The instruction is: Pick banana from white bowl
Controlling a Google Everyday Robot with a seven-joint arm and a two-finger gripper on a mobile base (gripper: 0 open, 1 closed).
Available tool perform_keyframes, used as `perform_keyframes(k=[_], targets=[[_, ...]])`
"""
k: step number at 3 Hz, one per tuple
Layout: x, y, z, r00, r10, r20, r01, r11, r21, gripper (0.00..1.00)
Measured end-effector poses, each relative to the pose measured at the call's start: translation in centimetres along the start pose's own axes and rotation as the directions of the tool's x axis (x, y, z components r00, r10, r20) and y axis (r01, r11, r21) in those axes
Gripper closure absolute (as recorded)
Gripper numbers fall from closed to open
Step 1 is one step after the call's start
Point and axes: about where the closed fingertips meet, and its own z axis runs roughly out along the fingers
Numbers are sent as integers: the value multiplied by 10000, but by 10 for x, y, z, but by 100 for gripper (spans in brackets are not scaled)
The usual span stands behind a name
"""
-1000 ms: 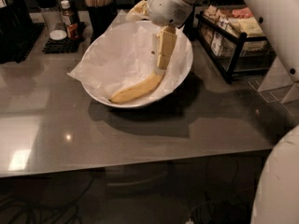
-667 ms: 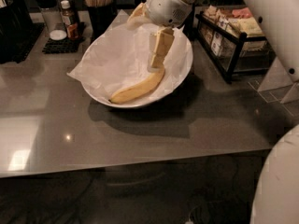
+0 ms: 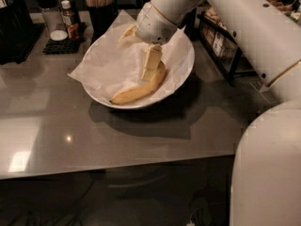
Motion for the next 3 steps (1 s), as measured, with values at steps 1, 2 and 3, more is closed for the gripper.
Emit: perform_keyframes(k=[1, 2, 3], targets=[[6, 1, 33, 9981, -2, 611, 45, 9975, -700, 17], [9, 1, 54, 9945, 42, 1048, 67, 9946, -1034, 21], [12, 7, 69, 9912, 154, 1317, 15, 9919, -1271, 40]])
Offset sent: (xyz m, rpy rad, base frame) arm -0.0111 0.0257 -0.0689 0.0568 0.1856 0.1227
